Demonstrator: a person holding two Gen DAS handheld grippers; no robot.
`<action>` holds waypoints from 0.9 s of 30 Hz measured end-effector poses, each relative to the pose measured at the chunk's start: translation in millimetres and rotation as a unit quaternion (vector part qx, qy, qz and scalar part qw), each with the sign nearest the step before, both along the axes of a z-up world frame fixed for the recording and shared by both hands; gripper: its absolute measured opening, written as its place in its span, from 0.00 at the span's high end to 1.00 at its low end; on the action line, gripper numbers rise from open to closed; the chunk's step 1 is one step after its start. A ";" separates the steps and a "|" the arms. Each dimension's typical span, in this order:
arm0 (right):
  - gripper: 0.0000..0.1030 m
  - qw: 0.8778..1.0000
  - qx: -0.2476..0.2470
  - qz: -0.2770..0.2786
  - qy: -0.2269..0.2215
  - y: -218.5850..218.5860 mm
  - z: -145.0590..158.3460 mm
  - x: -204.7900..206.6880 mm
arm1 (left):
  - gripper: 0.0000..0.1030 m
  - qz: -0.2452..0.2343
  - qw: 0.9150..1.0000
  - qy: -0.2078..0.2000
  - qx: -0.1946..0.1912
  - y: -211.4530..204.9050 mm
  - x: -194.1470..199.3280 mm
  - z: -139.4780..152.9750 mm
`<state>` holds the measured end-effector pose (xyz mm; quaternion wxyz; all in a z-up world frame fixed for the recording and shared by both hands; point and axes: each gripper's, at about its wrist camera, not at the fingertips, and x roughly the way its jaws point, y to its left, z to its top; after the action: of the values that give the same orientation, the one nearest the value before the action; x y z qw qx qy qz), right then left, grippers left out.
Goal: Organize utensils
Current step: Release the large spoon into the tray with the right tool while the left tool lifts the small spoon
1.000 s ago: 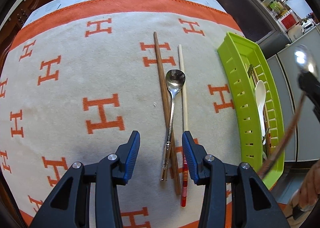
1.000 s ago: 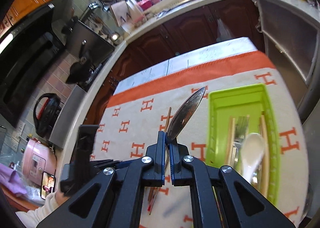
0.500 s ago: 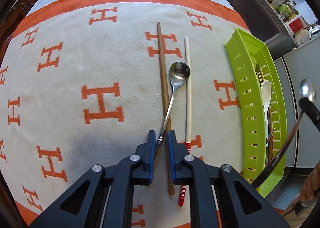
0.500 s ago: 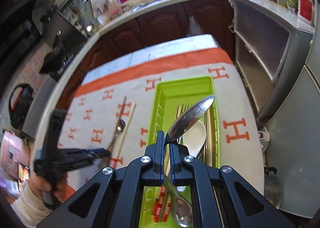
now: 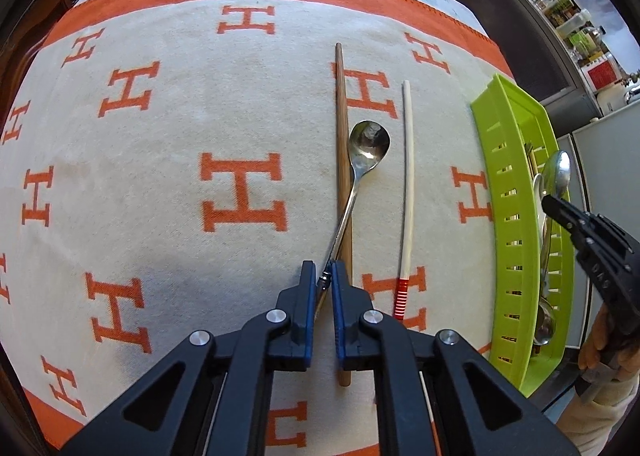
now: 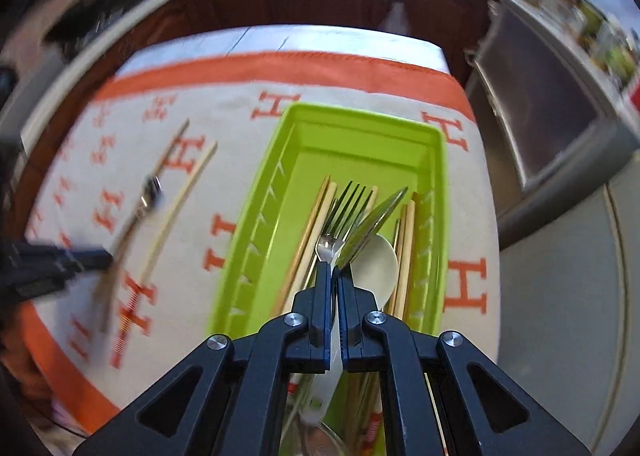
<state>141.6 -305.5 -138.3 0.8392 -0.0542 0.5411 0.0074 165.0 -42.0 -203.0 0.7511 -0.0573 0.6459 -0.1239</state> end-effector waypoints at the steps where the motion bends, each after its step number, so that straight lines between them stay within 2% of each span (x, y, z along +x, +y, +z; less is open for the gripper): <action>1: 0.97 1.000 -0.011 0.006 0.006 4.3 -2.2 2.4 | 0.95 0.001 1.000 0.001 -0.001 0.1 2.0 -1.0; 2: 0.97 1.000 -0.019 0.012 0.014 6.8 -5.2 4.2 | 0.95 0.003 1.000 0.002 -0.003 0.9 2.4 -1.5; 5: 0.93 1.000 0.001 0.009 0.024 9.2 -7.8 8.6 | 0.95 0.009 1.000 0.002 -0.006 3.0 4.0 -2.4; 10: 0.80 1.000 0.009 -0.010 0.003 6.5 6.8 -2.1 | 0.95 0.029 1.000 -0.006 -0.001 18.0 1.7 1.0; 14: 0.80 0.999 0.028 -0.023 -0.014 -0.4 23.9 -17.0 | 0.96 0.042 0.999 -0.011 0.013 33.1 -0.4 1.4; 19: 0.79 0.998 0.048 -0.029 -0.029 -2.3 40.9 -33.3 | 0.95 0.042 0.999 -0.004 -0.005 53.7 -5.2 -1.1; 23: 0.79 0.998 0.052 -0.026 -0.031 1.9 43.1 -39.0 | 0.95 0.037 0.999 0.001 -0.019 60.5 -4.4 -4.0; 27: 0.79 0.997 0.061 -0.026 -0.032 4.5 42.7 -44.6 | 0.86 0.041 0.998 0.009 -0.038 68.5 -2.2 -3.0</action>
<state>96.9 -301.0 -95.6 0.8576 0.0111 0.5139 0.0173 162.8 26.5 -206.0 0.7469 -0.1135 0.6447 -0.1171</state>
